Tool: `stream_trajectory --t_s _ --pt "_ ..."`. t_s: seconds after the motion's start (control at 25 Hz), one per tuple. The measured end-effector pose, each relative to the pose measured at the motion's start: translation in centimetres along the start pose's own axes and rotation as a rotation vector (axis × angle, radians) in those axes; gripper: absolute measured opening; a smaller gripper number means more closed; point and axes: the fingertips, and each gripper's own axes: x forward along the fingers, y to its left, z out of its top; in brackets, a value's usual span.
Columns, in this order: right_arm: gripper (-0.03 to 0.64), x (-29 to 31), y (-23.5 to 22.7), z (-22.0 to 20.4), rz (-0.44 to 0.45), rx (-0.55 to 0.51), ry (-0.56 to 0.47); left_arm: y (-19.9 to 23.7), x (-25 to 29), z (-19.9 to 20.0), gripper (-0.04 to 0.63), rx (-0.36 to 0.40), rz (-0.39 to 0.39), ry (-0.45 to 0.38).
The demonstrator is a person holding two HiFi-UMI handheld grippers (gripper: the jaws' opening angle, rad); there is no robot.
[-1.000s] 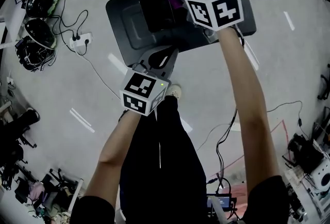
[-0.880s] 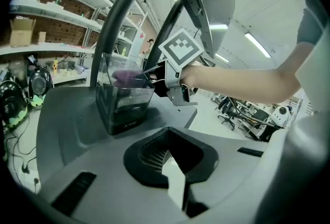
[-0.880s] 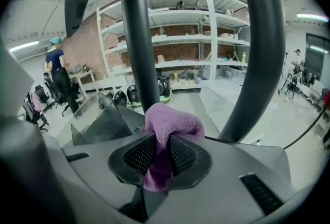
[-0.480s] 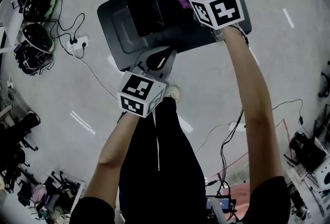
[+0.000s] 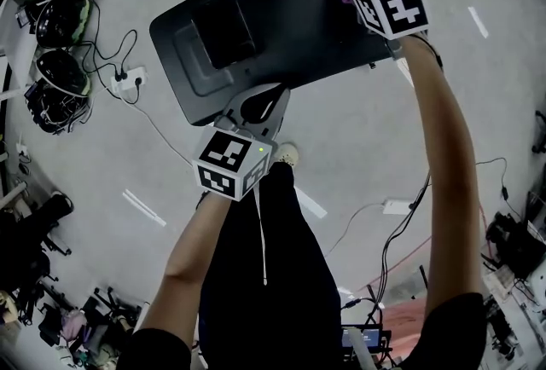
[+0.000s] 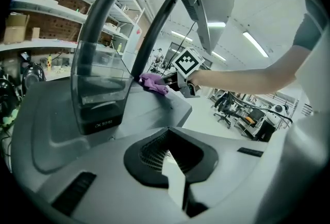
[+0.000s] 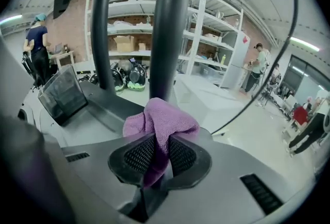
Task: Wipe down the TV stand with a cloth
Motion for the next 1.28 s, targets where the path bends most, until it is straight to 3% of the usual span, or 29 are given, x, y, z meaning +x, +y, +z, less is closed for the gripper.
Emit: stream_trajectory --t_s 0.24,0.52,0.76,0.96,1.28 --pt "0.074 -1.3 -6.4 -2.1 -0.145 0.102 0.025 0.1 0.8 0.3 0.006 -0.017 -0.016 0.006" --pt "0.074 -2.9 -7.7 -2.7 -0.26 0.14 0.018 0.4 0.8 0.4 0.006 -0.017 -0.02 0.007" --pt "0.074 -4.3 -2.2 -0.8 -0.161 0.128 -0.085 0.8 0.4 -0.2 0.006 -0.025 -0.027 0.008" --pt "0.074 -6.2 5.3 0.9 -0.007 0.198 -0.185 0.7 -1.0 -0.5 0.006 -0.018 -0.037 0.02" --pt "0.074 -4.2 15.5 2.3 0.203 0.226 -0.185 1.5 -2.9 -1.0 0.006 -0.016 -0.026 0.02"
